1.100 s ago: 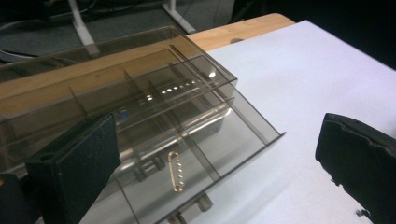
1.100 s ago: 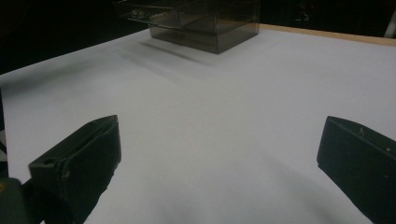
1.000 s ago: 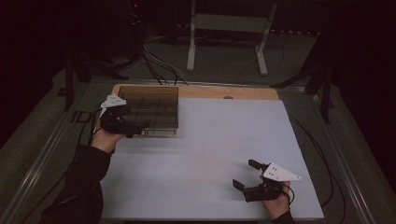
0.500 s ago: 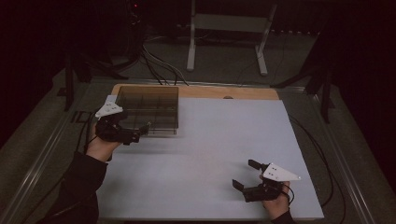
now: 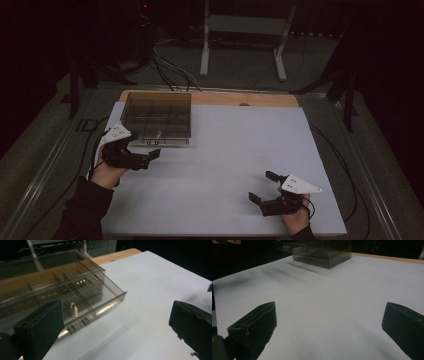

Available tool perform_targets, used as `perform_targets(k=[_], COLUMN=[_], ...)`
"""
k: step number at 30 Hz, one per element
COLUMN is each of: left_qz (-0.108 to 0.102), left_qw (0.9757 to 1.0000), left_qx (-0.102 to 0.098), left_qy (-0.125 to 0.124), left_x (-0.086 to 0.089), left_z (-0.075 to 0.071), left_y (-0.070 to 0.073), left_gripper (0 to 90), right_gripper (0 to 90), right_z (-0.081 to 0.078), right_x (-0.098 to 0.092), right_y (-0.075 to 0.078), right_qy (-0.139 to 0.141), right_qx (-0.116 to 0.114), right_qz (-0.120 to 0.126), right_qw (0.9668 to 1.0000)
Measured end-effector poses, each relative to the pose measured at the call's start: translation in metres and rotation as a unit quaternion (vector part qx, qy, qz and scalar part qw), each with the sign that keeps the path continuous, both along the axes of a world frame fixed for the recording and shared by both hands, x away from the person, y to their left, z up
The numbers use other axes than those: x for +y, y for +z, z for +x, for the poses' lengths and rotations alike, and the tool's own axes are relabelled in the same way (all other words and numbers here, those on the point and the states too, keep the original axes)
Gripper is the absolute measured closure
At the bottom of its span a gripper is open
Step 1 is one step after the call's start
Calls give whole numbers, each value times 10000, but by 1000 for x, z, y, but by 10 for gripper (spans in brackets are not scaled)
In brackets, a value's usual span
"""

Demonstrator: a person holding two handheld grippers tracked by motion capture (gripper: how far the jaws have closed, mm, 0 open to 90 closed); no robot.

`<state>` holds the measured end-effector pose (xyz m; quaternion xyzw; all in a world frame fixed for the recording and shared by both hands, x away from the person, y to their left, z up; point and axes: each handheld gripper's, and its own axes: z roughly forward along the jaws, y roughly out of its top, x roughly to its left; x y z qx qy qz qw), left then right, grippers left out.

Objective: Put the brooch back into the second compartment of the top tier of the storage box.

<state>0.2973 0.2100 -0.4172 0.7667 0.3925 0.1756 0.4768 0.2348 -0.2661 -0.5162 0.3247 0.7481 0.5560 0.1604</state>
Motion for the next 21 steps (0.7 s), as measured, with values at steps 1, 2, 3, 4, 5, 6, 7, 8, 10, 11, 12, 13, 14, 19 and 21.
perform_targets(k=[1, 2, 3, 4, 5, 6, 7, 8, 10, 11, 12, 13, 14, 19, 21], left_qz=[-28, -49, -75, -89, -99, -114, -133, -144, -141, -157, -164, -155, -157, -238, -248], left_qw=[10000, 10000, 9999, 9999, 9999, 9998, 9998, 9997, 9997, 9997, 9996, 9996, 9996, 9991, 9988], left_qx=[17, 35, 22, 30, 61, 34, 44, 57, 79, 57, 51, 82, 61, 85, 139], left_qy=[-37, -61, -74, -102, -123, -141, -161, -169, -188, -192, -210, -226, -222, -333, -394], left_x=[0, 0, 0, 0, -1, -1, -1, -1, -1, -1, -2, -2, -2, -3, -4], left_z=[-1, -3, -4, -6, -7, -8, -9, -10, -11, -12, -13, -14, -15, -21, -23], left_y=[-3, -5, -8, -11, -13, -15, -18, -20, -25, -28, -32, -35, -38, -55, -62], left_gripper=[7, 7, 7, 7, 7, 7, 7, 8, 7, 7, 7, 7, 7, 7, 7], right_gripper=[0, 0, 0, 0, 0, 0, 0, 0, 0, 0, 0, 0, 0, 0, 0], right_z=[0, 0, 0, 0, 0, -1, 0, 0, 0, 0, 0, 0, 0, -1, 0], right_x=[0, 0, 0, 0, 0, 0, 1, 0, 0, 1, 1, 0, 0, 1, 1], right_y=[0, 0, 0, 0, 0, 0, 0, 0, 0, 0, 0, 0, 0, 0, -1], right_qy=[4, 5, 8, 8, 10, 12, 19, 23, 22, 23, 27, 28, 28, 36, 29], right_qx=[-4, 4, 10, 10, 8, 5, 14, 24, 27, 25, 11, 17, 17, 7, 20], right_qz=[-4, -1, -2, -2, -13, -14, -18, -19, -14, -14, -17, -29, -29, -49, -41], right_qw=[10000, 10000, 10000, 10000, 10000, 10000, 10000, 10000, 10000, 10000, 10000, 10000, 10000, 10000, 10000])
